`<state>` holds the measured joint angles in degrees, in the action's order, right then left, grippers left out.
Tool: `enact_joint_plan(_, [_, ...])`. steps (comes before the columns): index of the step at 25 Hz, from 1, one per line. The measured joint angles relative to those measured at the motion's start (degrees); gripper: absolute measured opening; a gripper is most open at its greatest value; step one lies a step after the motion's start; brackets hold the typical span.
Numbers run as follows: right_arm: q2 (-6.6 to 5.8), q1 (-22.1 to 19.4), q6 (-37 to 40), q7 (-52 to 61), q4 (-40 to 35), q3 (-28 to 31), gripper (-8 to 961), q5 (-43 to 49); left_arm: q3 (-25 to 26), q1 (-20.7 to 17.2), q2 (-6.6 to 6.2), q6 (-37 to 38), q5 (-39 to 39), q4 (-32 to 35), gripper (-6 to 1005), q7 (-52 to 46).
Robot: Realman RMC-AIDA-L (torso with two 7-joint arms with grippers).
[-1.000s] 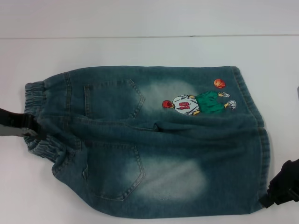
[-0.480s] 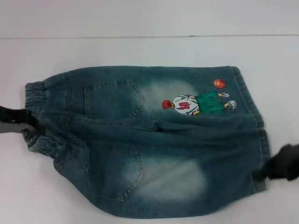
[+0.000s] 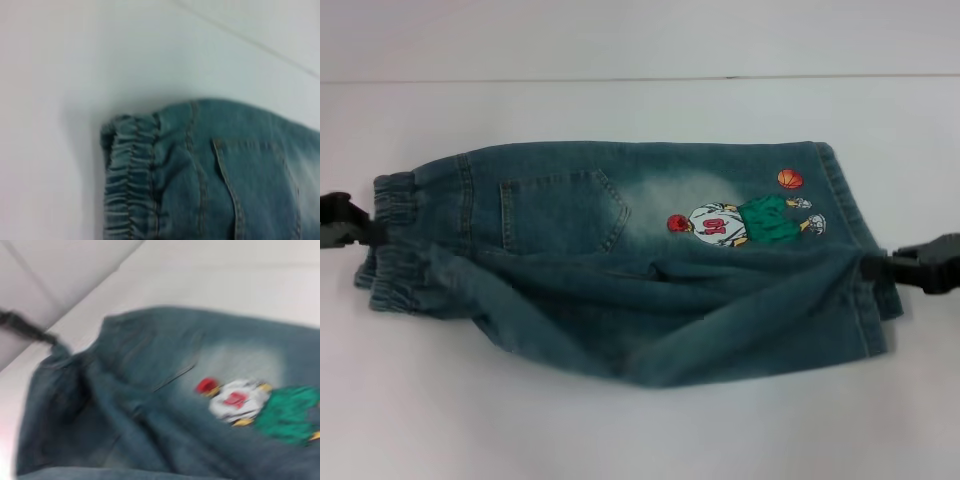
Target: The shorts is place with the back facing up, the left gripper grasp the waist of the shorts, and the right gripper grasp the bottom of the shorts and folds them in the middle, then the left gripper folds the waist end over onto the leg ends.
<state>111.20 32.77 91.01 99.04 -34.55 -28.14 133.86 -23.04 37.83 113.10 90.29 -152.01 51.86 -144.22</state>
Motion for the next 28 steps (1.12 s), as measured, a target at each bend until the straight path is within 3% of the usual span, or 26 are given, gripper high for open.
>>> enact_joint_plan(11, [0.65,-0.86,-9.05,-5.14,4.41,0.80,8,-12.54,0.35,-1.79,0.64,-5.36,4.59,-0.09,12,0.27])
enact_joint_plan(19, [1.19,0.68,-17.27,-5.03,6.27,0.71,7,-17.64,0.02,-2.48,1.17,-9.37,10.79,-1.74,12,1.35])
enact_joint_plan(28, [3.81,2.90,-27.35,-6.36,7.18,0.15,7,-19.58,-0.30,-2.27,1.68,-16.77,14.19,-5.76,11,3.61])
